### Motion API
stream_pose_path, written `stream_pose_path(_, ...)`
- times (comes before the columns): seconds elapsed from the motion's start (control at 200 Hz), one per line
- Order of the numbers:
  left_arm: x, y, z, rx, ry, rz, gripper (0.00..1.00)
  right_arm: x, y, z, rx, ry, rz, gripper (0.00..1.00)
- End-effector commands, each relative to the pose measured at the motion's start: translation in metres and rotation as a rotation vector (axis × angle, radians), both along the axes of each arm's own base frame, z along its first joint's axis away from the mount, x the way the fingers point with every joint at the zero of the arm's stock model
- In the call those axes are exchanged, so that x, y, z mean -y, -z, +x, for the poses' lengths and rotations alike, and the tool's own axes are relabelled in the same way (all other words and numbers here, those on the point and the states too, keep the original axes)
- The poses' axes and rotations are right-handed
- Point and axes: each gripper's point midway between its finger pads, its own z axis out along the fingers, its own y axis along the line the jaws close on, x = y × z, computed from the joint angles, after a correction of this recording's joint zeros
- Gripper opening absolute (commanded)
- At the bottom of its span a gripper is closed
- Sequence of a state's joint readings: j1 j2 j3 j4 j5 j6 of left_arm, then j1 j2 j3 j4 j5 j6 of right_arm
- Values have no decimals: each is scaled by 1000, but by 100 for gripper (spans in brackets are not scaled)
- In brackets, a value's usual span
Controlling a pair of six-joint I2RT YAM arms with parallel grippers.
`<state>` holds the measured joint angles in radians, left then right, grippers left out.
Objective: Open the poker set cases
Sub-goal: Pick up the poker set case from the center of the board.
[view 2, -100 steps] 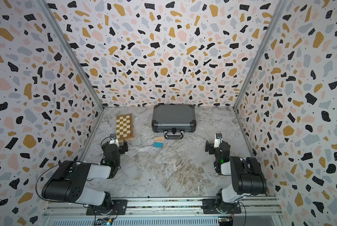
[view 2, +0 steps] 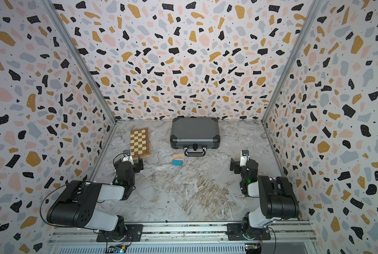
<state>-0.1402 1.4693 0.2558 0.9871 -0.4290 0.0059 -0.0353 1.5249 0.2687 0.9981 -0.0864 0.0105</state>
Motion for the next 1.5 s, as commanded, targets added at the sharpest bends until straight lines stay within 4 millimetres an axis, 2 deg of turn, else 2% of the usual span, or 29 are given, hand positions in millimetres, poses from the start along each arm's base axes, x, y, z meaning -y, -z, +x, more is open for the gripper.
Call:
stream_pose_path(0.0,-2,-12,5,43,-18,-9,99,0,-12,8,29,-8,-3,100)
stream_pose_path(0.215,-2,-13,5,44,-18,-9,99,-2,-11,10,13,-19,-1,100)
stream_pose_path(0.26,-2,-13,5,43,-18,-8,99,2,-9,13,-11,6,3,100)
stream_pose_path(0.34,-2,-12,5,42,-18,-9,99,20,-8,15,-24,119,-2,100)
stream_pose_path(0.451,-2,-12,5,43,-18,-10,99,28,-11,12,-2,166,-3,100)
stream_pose_path(0.526,-2,-12,4,44,-14,-10,99,36,-30,2,37,226,-13,100)
stream_pose_path(0.616,7,-20,-2,84,42,-6,99,43,-65,-8,64,279,-15,100)
stream_pose_path(0.701,15,-46,-12,130,57,32,99,48,-102,-14,100,326,33,100)
stream_pose_path(0.761,34,-70,-16,131,113,83,99,52,-119,-23,88,366,56,100)
stream_pose_path(0.796,45,-86,-19,151,142,48,99,58,-125,-29,89,415,82,100)
stream_pose_path(0.856,64,-109,-25,190,218,-118,99,76,-120,-44,90,572,183,100)
stream_pose_path(0.926,77,-124,-32,224,252,-358,99,90,-109,-62,109,712,299,100)
stream_pose_path(0.961,84,-126,-34,221,277,-444,99,89,-106,-68,112,718,335,100)
stream_pose_path(1.001,90,-124,-36,196,289,-509,99,77,-109,-65,120,626,336,100)
stream_pose_path(1.046,91,-114,-38,129,264,-560,99,59,-113,-60,130,504,345,100)
stream_pose_path(1.121,97,-104,-40,27,266,-581,99,43,-111,-55,106,417,385,100)
stream_pose_path(1.302,128,-88,-40,-4,429,-644,99,33,-76,-50,-241,460,404,100)
stream_pose_path(1.397,120,-72,-40,-40,365,-638,99,41,-64,-51,-233,539,444,100)
stream_pose_path(1.497,98,-53,-41,-75,223,-619,99,23,-50,-46,-302,466,512,100)
